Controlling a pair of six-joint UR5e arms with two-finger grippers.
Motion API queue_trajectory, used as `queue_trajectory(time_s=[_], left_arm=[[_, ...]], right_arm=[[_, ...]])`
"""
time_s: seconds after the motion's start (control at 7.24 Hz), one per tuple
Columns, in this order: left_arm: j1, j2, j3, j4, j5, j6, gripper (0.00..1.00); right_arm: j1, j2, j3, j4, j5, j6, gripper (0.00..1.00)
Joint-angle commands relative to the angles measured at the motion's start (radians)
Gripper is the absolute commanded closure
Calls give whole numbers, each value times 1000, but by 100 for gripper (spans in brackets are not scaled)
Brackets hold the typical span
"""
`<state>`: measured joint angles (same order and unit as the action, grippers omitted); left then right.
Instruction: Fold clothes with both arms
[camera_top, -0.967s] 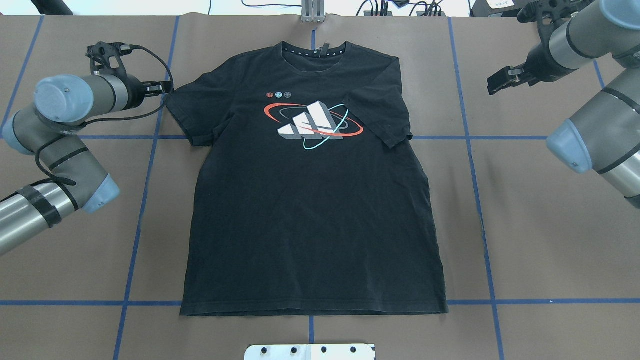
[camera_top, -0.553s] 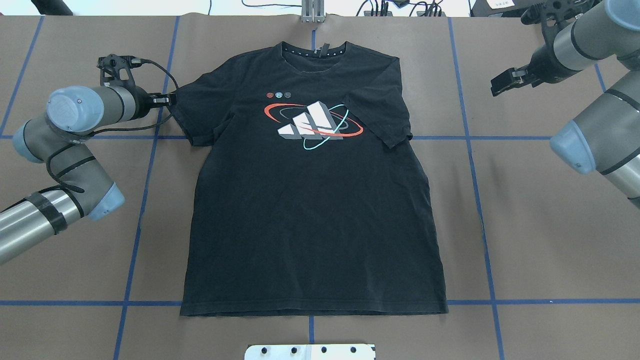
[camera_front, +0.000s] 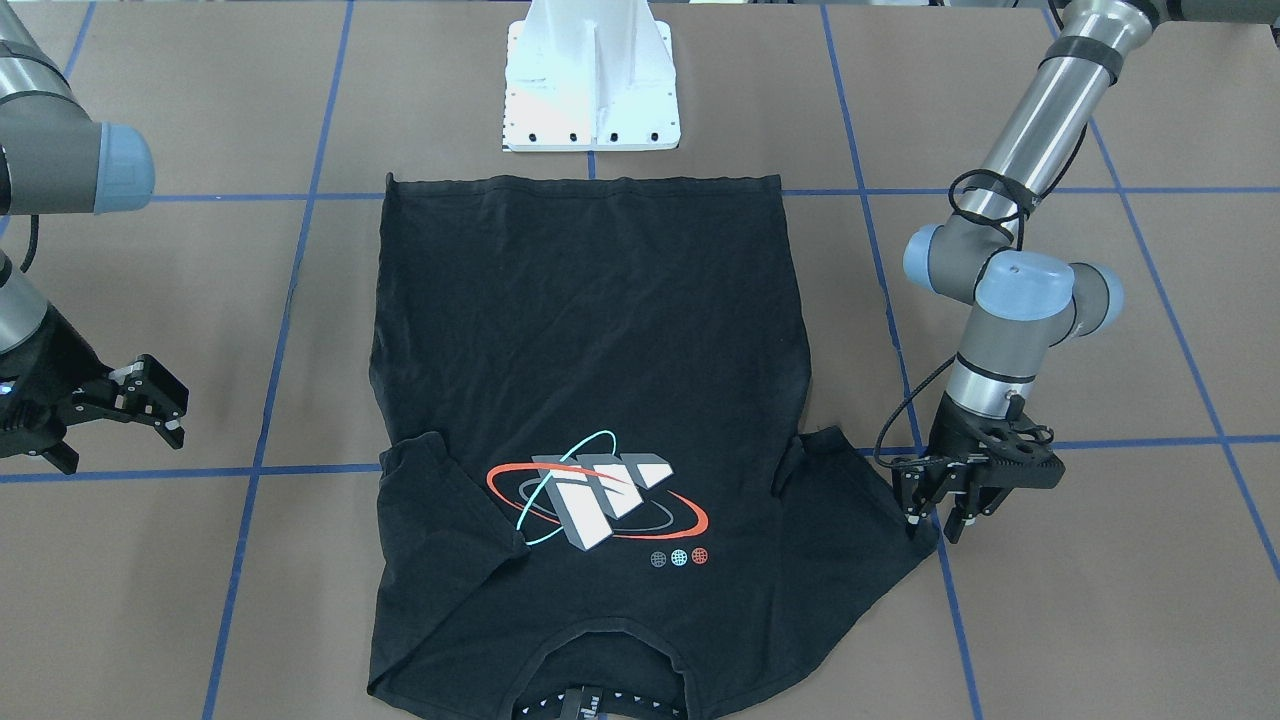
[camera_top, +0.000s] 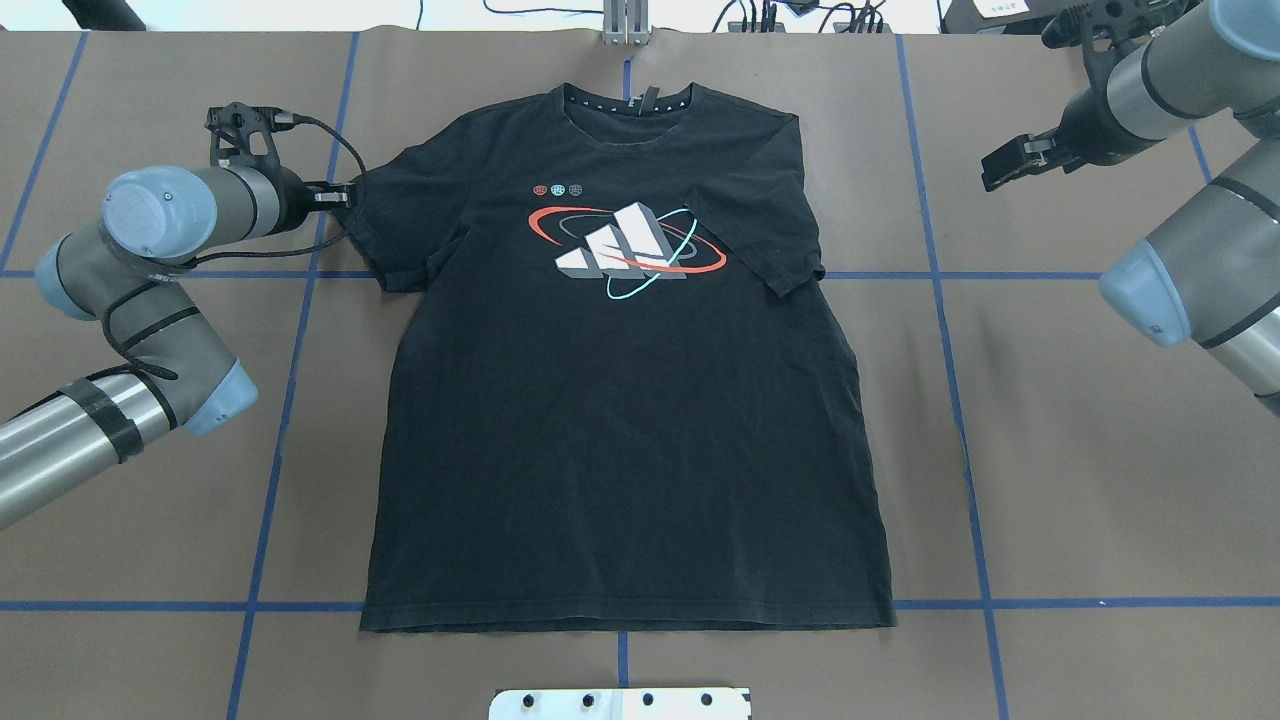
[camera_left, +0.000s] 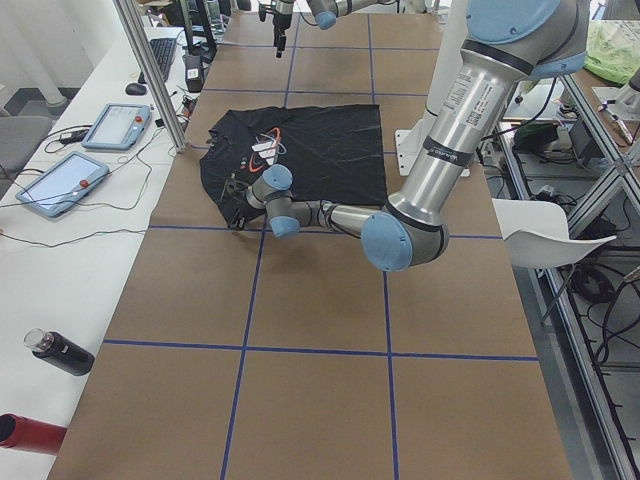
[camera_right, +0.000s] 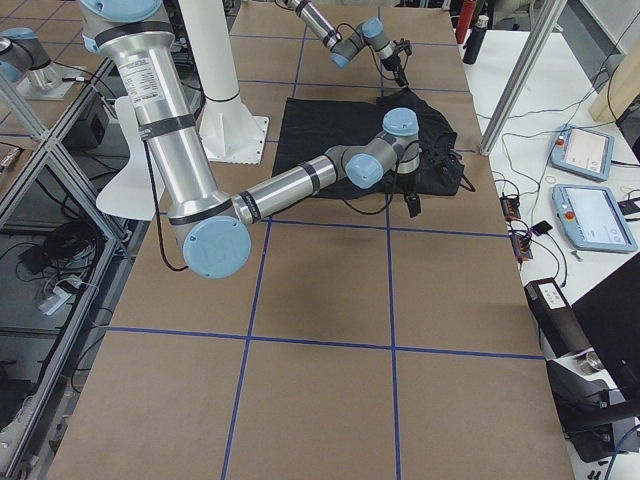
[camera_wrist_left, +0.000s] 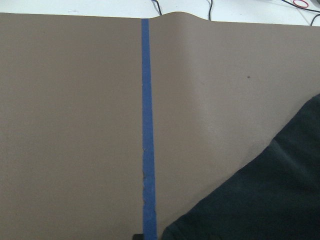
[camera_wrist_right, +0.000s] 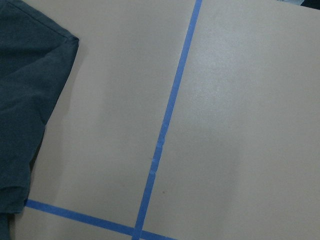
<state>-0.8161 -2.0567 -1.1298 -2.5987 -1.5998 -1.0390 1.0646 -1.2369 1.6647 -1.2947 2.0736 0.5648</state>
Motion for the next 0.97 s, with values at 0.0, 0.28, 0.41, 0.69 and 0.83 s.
queue_trajectory(time_s=[0.0, 0.28, 0.41, 0.69, 0.83], left_arm=[[-2, -3, 8, 0, 23, 13, 49], [-3, -2, 11, 0, 24, 27, 49], [0, -3, 11, 0, 24, 27, 50], [3, -8, 11, 0, 24, 25, 55], [5, -8, 11, 0, 24, 25, 55]], right_arm=[[-2, 1, -2, 0, -1, 1, 0], [-2, 2, -10, 0, -1, 3, 0], [-2, 4, -10, 0, -1, 3, 0], [-3, 5, -10, 0, -3, 4, 0], [-3, 5, -10, 0, -4, 4, 0]])
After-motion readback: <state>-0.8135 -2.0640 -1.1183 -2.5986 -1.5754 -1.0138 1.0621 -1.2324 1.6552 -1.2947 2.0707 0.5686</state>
